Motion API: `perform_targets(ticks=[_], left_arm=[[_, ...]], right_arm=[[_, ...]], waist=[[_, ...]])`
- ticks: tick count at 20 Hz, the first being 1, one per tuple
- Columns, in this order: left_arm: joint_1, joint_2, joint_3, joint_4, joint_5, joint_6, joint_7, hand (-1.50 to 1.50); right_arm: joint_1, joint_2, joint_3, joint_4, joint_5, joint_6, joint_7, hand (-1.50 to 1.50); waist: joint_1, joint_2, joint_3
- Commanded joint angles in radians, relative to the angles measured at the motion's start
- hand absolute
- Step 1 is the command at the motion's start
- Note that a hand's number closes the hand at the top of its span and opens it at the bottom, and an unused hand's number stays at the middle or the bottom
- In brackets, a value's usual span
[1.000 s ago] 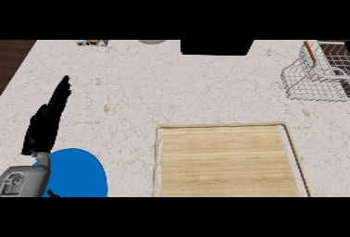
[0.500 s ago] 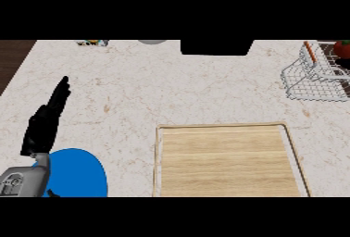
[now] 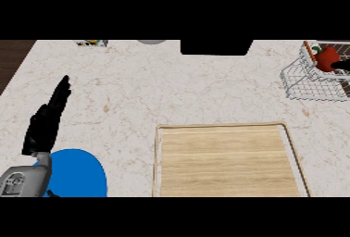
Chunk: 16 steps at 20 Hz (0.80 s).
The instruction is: Pick the bell pepper from the tray and place it in the tiered basket
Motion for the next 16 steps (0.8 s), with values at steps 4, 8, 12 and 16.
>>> perform_targets(ticks=[4,8,12,16], left_arm=[[0.003,-0.023,-0.001,0.037,-0.032,0.021,-0.021,0.0],[-0.001,-0.024,0.019,0.059,-0.02,0.015,-0.046,0.0],[-0.055,0.015,0.043,0.024,-0.005,-0.014,0.032,0.0],[-0.017,0.025,0.058,0.023,0.016,-0.043,0.002,0.0]], right_arm=[[0.012,-0.029,-0.101,-0.042,-0.096,-0.035,-0.069,-1.5],[-0.02,-0.105,-0.129,-0.075,-0.118,0.0,0.029,-1.5],[0.009,-0.189,-0.199,-0.035,-0.181,0.079,0.079,-1.5],[0.081,-0.307,-0.239,-0.007,-0.228,0.233,0.062,-1.5]], waist=[[-0.017,-0.006,-0.001],[-0.023,-0.009,-0.002],[-0.026,-0.009,-0.001],[-0.026,-0.008,-0.001]])
